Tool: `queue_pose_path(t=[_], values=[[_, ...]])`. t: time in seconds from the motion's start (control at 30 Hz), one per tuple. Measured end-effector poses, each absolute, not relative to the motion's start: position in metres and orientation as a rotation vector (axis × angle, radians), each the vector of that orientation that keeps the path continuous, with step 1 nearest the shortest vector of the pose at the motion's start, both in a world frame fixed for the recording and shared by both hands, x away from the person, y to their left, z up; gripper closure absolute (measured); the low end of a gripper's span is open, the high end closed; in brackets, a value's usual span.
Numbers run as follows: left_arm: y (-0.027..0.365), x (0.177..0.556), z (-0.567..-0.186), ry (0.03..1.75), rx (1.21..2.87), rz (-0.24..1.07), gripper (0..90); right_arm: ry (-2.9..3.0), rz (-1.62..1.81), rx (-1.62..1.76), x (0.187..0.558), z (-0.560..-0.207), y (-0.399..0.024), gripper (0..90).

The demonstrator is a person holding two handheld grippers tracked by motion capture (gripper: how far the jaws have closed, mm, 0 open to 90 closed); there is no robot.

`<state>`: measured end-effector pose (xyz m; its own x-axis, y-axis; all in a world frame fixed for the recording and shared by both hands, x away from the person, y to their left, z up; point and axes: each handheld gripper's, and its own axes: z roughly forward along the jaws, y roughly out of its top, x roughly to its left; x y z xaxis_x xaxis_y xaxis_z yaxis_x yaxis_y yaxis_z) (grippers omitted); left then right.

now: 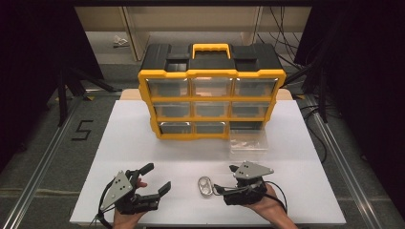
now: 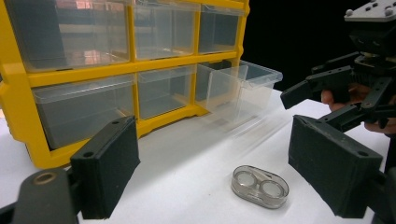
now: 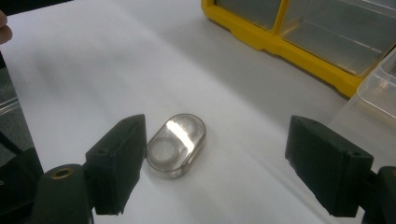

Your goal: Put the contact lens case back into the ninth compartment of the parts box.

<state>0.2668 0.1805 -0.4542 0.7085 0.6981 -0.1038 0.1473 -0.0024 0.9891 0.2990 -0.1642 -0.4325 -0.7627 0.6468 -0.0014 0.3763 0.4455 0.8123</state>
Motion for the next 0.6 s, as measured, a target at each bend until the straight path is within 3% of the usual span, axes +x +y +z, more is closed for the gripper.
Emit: queue_pose_path(t=[0.6], values=[[0.18, 0.267, -0.455, 0.717, 1.547, 0.498, 15.9, 2.483, 1.138, 0.926, 0.313, -0.438, -0.142, 26.5]])
